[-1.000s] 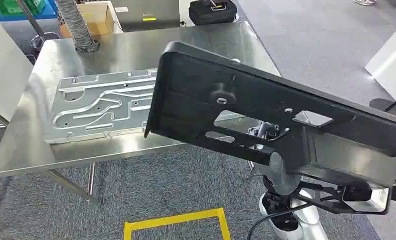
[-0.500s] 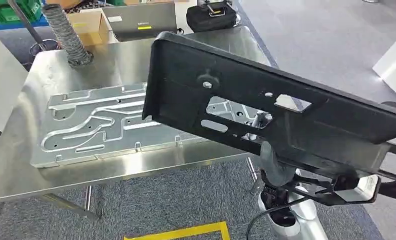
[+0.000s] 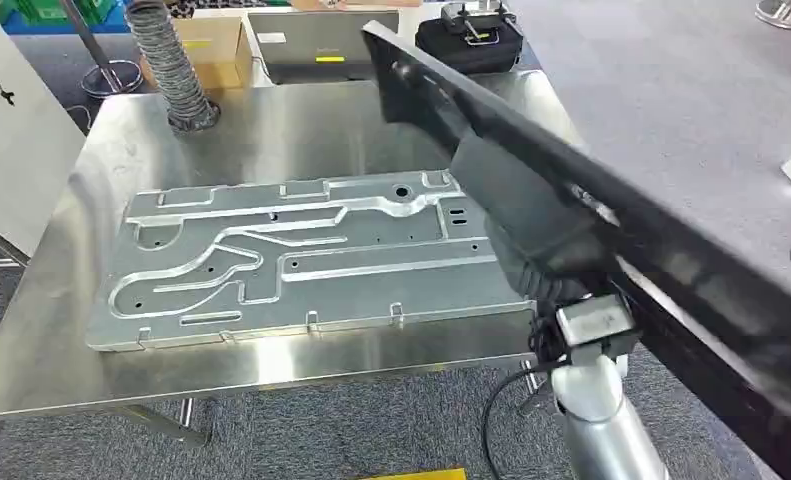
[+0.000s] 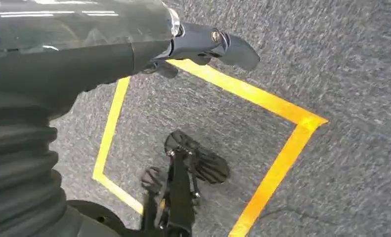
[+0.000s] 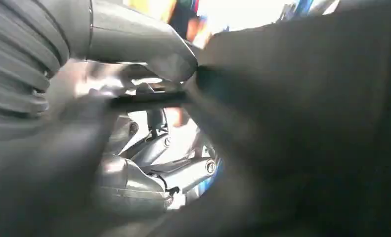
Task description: Take the parts from the cabinet and place them on the table.
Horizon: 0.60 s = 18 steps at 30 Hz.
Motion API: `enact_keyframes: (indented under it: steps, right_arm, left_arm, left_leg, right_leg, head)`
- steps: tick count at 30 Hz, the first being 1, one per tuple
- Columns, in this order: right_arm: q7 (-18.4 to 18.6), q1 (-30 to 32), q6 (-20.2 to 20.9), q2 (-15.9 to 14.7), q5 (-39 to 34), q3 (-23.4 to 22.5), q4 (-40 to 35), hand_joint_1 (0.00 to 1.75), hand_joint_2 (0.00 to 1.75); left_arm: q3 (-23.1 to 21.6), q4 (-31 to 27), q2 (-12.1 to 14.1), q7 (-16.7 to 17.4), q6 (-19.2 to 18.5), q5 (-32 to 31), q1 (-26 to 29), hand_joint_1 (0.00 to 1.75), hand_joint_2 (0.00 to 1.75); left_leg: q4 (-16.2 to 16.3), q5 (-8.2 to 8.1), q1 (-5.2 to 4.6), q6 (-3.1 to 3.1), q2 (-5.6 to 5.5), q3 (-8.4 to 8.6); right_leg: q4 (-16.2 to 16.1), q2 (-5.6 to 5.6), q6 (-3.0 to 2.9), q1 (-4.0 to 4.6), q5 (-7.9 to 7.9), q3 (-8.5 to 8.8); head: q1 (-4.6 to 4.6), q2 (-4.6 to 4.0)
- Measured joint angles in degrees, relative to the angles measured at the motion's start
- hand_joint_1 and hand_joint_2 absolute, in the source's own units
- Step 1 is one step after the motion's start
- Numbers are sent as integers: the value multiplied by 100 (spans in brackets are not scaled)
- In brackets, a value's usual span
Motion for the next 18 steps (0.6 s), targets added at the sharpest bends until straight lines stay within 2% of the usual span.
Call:
enact_keyframes:
  steps: [1, 2, 3, 5, 6, 7, 8, 10, 11, 12, 13, 14, 15, 16, 17, 18]
  right_arm:
    - [141, -155, -203, -104, 433, -134, 201, 175, 175]
    - [190, -299, -358, -170, 820, -258, 446, 175, 175]
    - [196, -460, -478, -265, 1123, -394, 759, 175, 175]
    - [187, -757, -651, -406, 1376, -693, 1397, 175, 175]
    - [266, -880, -761, -472, 1619, -828, 1644, 175, 175]
    - [354, -1024, -868, -494, 1873, -883, 1823, 175, 175]
    - [452, -1174, -961, -509, 2166, -902, 2035, 175, 175]
    - [637, -1315, -1046, -537, 2631, -922, 2453, 175, 175]
    - [718, -1334, -1066, -550, 2782, -935, 2586, 175, 175]
    - [808, -1357, -1079, -566, 2959, -946, 2729, 175, 175]
    - [898, -1422, -1090, -589, 3196, -946, 2899, 175, 175]
    - [953, -1488, -1090, -594, 3319, -946, 2997, 175, 175]
    - [1000, -1559, -1088, -594, 3466, -946, 3107, 175, 175]
    - [1047, -1652, -1072, -596, 3625, -946, 3235, 175, 175]
    - [1086, -1720, -1053, -596, 3791, -939, 3410, 175, 175]
    - [1120, -1810, -1020, -596, 3941, -931, 3603, 175, 175]
  left_arm:
    - [0, 2, -15, -9, -33, -22, 4, 0, 175]
    - [-2, 0, -22, -18, -59, -59, -18, 0, 175]
    - [-4, 2, -22, -17, -74, -70, -23, 0, 175]
    - [-4, 2, -20, -24, -98, -76, -15, 0, 175]
    - [-4, 0, -6, -24, -107, -79, -16, 0, 175]
    - [-7, 2, -11, -24, -105, -90, -11, 0, 175]
    - [-7, 2, -9, -24, -103, -94, -13, 0, 175]
    - [-7, 2, 4, -24, -98, -94, -19, 0, 175]
    - [-7, 2, 7, -24, -98, -98, -19, 0, 175]
    - [-7, 2, 4, -26, -100, -113, -7, 0, 175]
    - [-7, 2, 4, -28, -107, -118, 8, 0, 175]
    - [-7, 2, 4, -35, -105, -125, 8, 0, 175]
    - [-7, 2, 7, -44, -107, -135, 0, 0, 175]
    - [-9, 2, 7, -59, -107, -144, 0, 0, 175]
    - [-9, 2, 7, -74, -111, -164, -12, 0, 175]
    - [-13, 2, 9, -87, -116, -173, -27, 0, 175]
  left_leg:
    - [-12, -31, 9, -12, 0, -22]
    - [18, -38, -6, -37, -17, -1]
    - [14, -53, 1, -71, -19, -33]
    - [49, -25, -7, -125, -19, 14]
    - [83, -86, -9, -153, -26, -21]
    - [221, -165, 2, -188, -26, -49]
    - [550, -339, 16, -223, -28, -197]
    - [1424, -713, 68, -299, -26, -675]
    - [1690, -786, 85, -318, -24, -840]
    - [1762, -734, 108, -327, -23, -935]
    - [1542, -551, 124, -342, -21, -889]
    - [1156, -289, 136, -357, -21, -750]
    - [629, 48, 146, -366, -21, -538]
    - [143, 310, 158, -357, -21, -359]
    - [78, 142, 126, -335, -16, -357]
    - [30, 136, 93, -253, -12, -328]
  right_leg:
    - [-326, -1, -67, 25, 253, 34]
    - [-412, -4, -83, 62, 57, 14]
    - [-398, 1, -105, 67, 198, 27]
    - [-439, 5, -144, 50, 227, 60]
    - [-497, -5, -163, 3, 246, 123]
    - [-525, -5, -174, -2, 252, 163]
    - [-526, 1, -189, -11, 250, 166]
    - [-524, 14, -199, -15, 238, 170]
    - [-522, 14, -196, -16, 231, 170]
    - [-520, 16, -188, -23, 225, 173]
    - [-511, 27, -176, -33, 217, 175]
    - [-500, 34, -155, -46, 203, 183]
    - [-488, 35, -127, -62, 183, 205]
    - [-485, 34, -96, -67, 161, 219]
    - [-476, 31, -65, -57, 166, 225]
    - [-471, 37, -24, -46, 163, 179]
  head:
    - [0, 0]
    - [2, 0]
    - [-2, 0]
    - [0, 0]
    - [0, 2]
    - [0, 0]
    - [0, 2]
    - [0, 0]
    - [-2, 2]
    - [0, 0]
    - [-2, 2]
    - [-2, 2]
    - [-2, 2]
    - [0, 0]
    - [0, 0]
    - [-2, 2]
